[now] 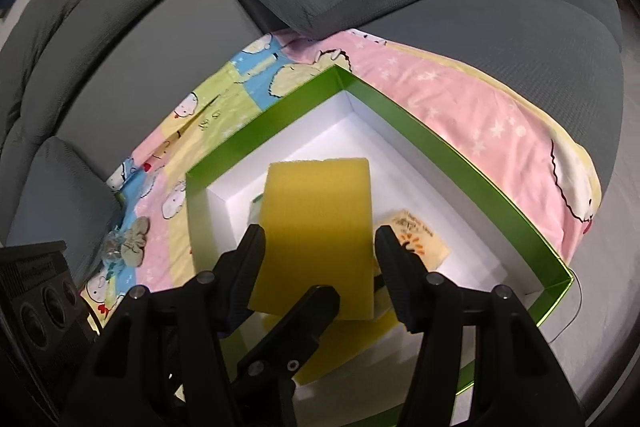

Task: Organize objects
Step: 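Carry the sponge over the green-rimmed box with the right gripper, then open the right gripper to drop the sponge into the box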

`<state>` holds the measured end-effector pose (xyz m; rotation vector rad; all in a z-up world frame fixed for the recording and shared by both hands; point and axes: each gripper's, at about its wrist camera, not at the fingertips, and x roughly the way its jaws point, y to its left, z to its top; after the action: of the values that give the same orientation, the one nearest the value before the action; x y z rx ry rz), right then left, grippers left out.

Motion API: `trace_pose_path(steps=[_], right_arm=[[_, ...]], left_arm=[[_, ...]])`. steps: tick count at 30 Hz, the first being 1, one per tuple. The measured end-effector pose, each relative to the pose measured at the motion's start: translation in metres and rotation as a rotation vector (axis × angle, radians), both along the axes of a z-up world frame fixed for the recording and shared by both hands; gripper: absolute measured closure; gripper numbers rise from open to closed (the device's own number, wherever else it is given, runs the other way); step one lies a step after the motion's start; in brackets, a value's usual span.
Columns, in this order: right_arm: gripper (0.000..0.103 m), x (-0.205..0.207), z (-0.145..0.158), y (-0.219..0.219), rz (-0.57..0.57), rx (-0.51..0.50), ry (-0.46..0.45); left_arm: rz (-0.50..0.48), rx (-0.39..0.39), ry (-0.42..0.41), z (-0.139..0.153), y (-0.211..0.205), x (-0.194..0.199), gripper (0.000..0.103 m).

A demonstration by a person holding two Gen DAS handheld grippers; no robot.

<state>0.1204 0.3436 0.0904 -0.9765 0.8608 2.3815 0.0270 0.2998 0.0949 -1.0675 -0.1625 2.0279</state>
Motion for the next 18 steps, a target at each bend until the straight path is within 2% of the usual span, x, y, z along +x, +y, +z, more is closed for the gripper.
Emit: trace_pose_path(steps=[13,16,18], right_arm=[[0.046,-0.005,-0.007,0.002,-0.019,0.000,-0.040],[0.046,-0.004,-0.007,0.003,-0.039,0.003,-0.047],[0.042,-0.003,-0.005,0.002,-0.052,0.016,-0.052]], left_arm=[[0.027,-0.016,0.004,0.000,-0.007,-0.003,0.051],[0.057,-0.029,0.025,0.005,-0.016,-0.002,0.051],[0.083,-0.035,0.051,0.012,-0.030,0.000,0.051]])
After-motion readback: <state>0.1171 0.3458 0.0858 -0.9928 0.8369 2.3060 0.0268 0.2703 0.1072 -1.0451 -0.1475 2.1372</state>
